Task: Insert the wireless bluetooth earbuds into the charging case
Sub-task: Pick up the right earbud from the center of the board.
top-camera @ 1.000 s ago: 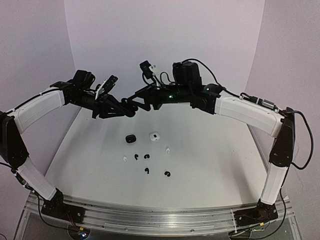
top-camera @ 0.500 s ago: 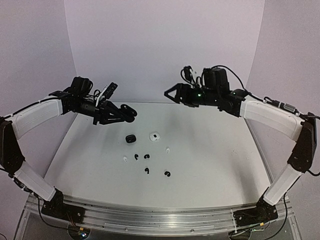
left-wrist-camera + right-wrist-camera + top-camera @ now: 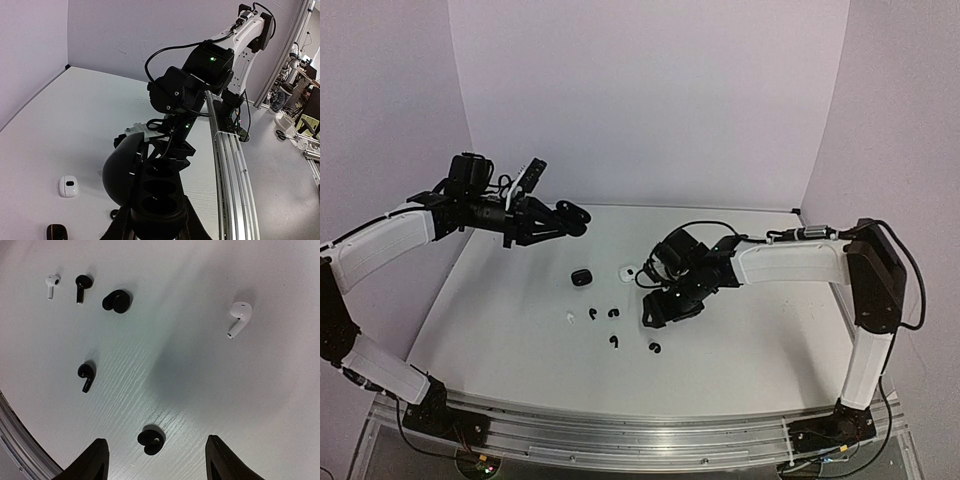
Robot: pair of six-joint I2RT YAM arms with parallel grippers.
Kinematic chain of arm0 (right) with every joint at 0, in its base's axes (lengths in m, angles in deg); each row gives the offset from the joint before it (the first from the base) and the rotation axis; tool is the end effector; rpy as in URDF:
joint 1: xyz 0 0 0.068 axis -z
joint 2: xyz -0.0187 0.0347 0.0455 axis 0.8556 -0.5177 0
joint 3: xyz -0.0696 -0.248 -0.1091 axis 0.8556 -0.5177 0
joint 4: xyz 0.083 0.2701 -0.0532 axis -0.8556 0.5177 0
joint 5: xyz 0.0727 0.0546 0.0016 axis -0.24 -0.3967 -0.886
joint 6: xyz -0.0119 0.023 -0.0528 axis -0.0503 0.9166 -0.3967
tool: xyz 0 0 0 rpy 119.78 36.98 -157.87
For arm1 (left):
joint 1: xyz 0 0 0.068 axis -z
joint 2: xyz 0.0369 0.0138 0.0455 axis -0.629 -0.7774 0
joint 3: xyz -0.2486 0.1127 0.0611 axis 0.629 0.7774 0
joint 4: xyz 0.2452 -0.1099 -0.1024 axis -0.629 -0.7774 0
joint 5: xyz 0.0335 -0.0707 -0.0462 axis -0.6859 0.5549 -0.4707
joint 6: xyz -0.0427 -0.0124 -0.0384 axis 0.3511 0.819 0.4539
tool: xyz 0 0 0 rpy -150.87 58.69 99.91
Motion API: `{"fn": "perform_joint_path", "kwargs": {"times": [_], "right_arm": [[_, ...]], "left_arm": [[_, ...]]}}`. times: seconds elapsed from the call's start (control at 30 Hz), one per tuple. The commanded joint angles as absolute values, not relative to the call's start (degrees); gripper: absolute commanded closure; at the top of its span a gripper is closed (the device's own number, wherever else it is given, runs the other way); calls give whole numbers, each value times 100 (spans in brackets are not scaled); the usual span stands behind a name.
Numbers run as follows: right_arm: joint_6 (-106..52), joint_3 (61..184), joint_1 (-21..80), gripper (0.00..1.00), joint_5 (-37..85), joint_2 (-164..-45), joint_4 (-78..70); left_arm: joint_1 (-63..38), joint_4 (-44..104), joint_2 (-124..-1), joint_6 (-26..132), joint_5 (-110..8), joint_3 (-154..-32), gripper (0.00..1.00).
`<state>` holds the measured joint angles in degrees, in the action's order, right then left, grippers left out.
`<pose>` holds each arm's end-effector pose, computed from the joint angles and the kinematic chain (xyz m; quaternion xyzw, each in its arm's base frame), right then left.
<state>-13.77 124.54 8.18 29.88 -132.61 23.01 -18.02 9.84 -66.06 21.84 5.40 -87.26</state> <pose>0.2733 0.3348 0.1793 -0.2562 0.9282 0.1650 0.2137 0.2918 -0.1528 0.3308 0.5027 0.5984 -0.4680 0.4126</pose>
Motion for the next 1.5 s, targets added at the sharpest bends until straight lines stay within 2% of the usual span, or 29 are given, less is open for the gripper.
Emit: {"fn": "perform_joint_path", "kwargs": {"times": [0.0, 0.27, 0.4, 0.9, 1.47], "right_arm": [[-1591, 12453, 840, 37, 3088, -13326, 2413], [-1790, 12289, 723, 55, 3112, -13454, 2452], [-1855, 12281, 723, 59, 3098, -13394, 2452], [-2002, 12371, 669, 61, 2914, -13840, 2503], [-1950, 12285, 444, 72, 2783, -13952, 2495]], "left_arm": [[-1832, 1452, -6309, 2450, 480, -8636, 100], [-1832, 1505, -6276, 2400, 473, -8610, 100], [-1838, 1511, -6302, 2390, 482, -8605, 100], [-1841, 1418, -6347, 2275, 461, -8722, 100], [-1841, 1315, -6398, 2142, 417, -8814, 100]]}}
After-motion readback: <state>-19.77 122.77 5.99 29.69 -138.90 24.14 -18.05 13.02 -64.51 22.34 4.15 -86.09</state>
